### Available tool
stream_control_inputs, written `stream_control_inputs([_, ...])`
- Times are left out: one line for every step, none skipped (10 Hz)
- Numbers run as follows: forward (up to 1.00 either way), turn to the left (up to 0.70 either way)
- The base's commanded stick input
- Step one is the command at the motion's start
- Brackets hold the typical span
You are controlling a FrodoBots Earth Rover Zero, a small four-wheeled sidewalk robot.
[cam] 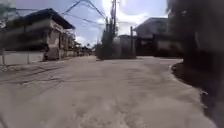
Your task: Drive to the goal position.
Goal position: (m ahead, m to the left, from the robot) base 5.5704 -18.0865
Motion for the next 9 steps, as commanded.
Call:
stream_control_inputs([1.0,-0.36])
stream_control_inputs([1.0,-0.39])
stream_control_inputs([1.0,-0.4])
stream_control_inputs([1.0,-0.4])
stream_control_inputs([1.0,-0.4])
stream_control_inputs([1.0,-0.4])
stream_control_inputs([1.0,-0.4])
stream_control_inputs([1.0,-0.28])
stream_control_inputs([1.0,-0.11])
